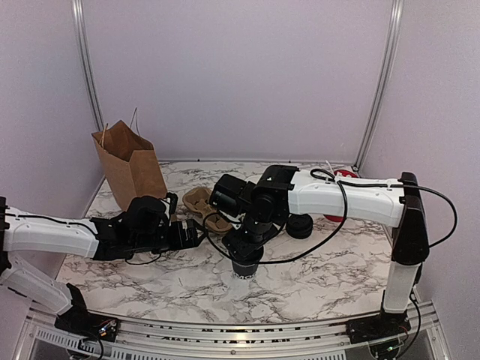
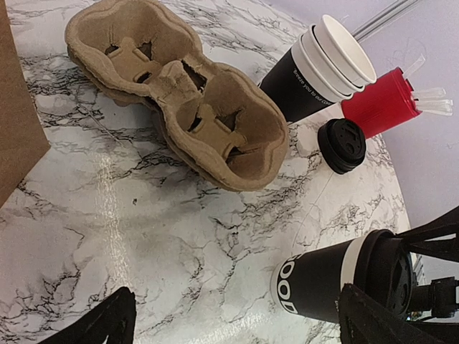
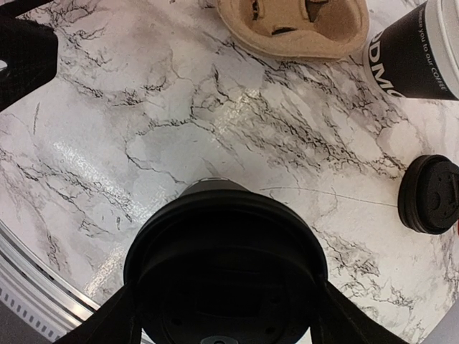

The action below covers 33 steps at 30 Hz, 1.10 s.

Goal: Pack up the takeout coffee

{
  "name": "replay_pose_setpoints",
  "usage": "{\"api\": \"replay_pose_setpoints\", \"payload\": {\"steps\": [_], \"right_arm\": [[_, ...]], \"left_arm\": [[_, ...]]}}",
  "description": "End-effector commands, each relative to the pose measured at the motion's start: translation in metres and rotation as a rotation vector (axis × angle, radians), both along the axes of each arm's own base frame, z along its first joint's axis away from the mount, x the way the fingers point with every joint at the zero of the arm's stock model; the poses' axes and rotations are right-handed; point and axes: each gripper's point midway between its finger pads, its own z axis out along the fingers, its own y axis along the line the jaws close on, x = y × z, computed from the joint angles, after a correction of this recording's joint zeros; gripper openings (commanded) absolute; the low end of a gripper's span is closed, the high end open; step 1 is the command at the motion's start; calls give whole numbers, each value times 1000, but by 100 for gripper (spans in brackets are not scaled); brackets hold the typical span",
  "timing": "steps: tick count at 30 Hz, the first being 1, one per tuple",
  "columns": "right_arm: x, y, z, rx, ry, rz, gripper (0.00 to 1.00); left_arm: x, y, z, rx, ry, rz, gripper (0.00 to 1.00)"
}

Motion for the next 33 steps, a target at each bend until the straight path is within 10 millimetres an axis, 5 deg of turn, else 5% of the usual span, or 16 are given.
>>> {"api": "replay_pose_setpoints", "payload": {"steps": [1, 21, 26, 33], "right_arm": [[-6, -2, -4, -1, 19, -9, 77], [17, 3, 57, 92, -114, -66, 85], [26, -25, 60, 114, -130, -146, 84], [31, -61, 70, 366, -95, -264, 77]], "left_arm": [[-1, -5, 0, -8, -3, -12, 99], [-1, -13, 2, -7, 1, -39, 99], [-2, -22, 6, -15, 3, -63, 99], [-4, -40, 8, -14, 20, -104, 97]]}}
